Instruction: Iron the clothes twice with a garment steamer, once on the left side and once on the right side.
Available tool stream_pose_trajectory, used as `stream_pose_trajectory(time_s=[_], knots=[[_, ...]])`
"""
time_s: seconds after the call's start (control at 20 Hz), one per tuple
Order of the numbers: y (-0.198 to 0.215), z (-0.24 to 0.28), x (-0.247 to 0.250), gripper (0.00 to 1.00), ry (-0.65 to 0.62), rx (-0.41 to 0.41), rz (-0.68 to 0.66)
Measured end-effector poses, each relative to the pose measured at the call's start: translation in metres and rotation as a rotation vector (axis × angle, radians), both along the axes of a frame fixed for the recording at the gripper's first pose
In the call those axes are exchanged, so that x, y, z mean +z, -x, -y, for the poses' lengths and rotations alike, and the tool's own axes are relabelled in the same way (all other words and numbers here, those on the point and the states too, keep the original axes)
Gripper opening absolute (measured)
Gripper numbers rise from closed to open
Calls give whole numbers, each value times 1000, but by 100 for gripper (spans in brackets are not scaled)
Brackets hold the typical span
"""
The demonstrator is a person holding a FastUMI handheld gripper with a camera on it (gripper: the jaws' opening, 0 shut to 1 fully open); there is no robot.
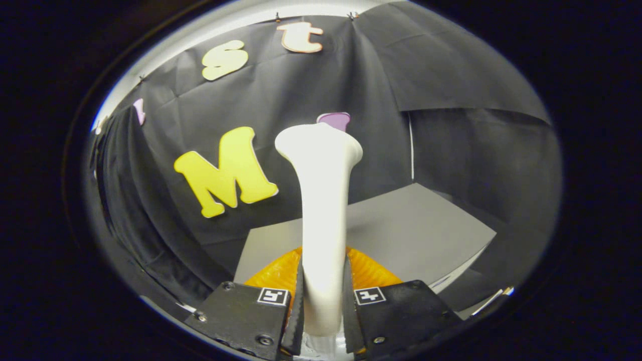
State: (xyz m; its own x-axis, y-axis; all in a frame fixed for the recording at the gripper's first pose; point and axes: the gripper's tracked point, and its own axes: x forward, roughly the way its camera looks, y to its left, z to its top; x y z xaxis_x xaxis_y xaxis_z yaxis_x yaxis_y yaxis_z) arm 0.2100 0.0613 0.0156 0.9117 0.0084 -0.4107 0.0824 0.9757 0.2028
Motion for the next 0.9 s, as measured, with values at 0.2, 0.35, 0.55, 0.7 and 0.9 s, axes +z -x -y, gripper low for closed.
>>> stream_pose_trajectory(time_s=[0.2,0.35,0.55,0.7,0.9], knots=[[27,-45,41,35,20,71,128],[44,-81,78,35,36,119,250],[59,-136,114,35,18,183,363],[64,-185,129,34,15,254,422],[80,-249,157,34,-7,360,510]])
